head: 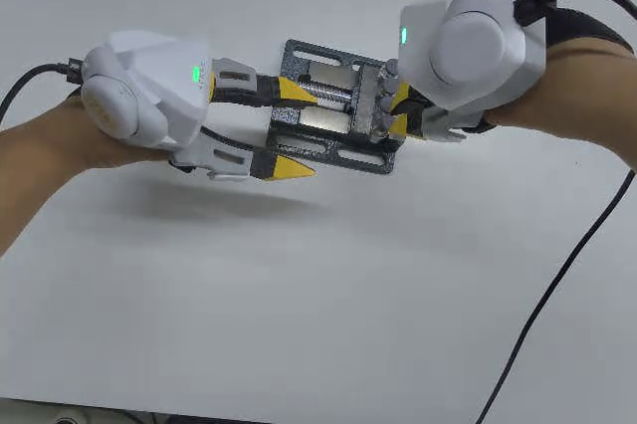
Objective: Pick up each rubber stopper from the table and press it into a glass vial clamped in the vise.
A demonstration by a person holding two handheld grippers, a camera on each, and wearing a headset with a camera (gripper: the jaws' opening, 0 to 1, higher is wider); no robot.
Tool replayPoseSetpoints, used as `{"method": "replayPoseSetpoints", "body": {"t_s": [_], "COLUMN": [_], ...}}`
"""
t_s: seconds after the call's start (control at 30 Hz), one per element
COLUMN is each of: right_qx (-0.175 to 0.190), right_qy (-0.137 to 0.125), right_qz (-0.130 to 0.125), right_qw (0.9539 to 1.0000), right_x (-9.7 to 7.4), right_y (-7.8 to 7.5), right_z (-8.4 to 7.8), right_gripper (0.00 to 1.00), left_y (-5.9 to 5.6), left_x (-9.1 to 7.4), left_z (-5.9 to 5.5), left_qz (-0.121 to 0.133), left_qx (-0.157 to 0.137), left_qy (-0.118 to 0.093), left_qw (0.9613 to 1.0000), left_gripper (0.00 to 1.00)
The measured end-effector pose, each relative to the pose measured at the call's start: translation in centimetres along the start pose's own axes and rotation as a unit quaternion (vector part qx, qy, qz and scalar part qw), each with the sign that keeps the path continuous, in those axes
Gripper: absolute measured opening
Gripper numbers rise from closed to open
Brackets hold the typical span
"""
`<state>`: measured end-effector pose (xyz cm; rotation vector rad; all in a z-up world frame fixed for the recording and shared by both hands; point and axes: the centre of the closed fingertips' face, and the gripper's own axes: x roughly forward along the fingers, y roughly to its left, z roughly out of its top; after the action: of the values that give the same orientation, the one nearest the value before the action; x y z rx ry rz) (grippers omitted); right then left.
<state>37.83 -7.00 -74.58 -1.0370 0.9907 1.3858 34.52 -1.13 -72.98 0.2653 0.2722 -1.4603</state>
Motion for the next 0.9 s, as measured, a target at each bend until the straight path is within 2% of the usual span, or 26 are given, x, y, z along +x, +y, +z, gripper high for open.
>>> {"method": "replayPoseSetpoints", "body": {"t_s": [0.17, 0.5, 0.9], "right_qx": [0.004, 0.005, -0.005], "right_qy": [-0.009, -0.008, 0.010], "right_qz": [0.004, 0.011, 0.009], "right_qw": [0.9999, 0.9999, 0.9999], "right_x": [0.00, 0.39, 0.65], "right_y": [0.21, 0.33, 0.25], "right_z": [0.31, 0.36, 0.40], "right_gripper": [0.02, 0.00, 0.00], "left_y": [-0.01, 0.11, 0.09], "left_x": [0.15, -0.20, 0.35], "left_z": [0.03, -0.13, -0.33], "left_qz": [-0.001, 0.004, 0.001], "left_qx": [0.001, 0.001, -0.002], "left_qy": [0.000, 0.002, 0.004], "left_qw": [1.0000, 1.0000, 1.0000], "left_gripper": [0.39, 0.39, 0.39]}}
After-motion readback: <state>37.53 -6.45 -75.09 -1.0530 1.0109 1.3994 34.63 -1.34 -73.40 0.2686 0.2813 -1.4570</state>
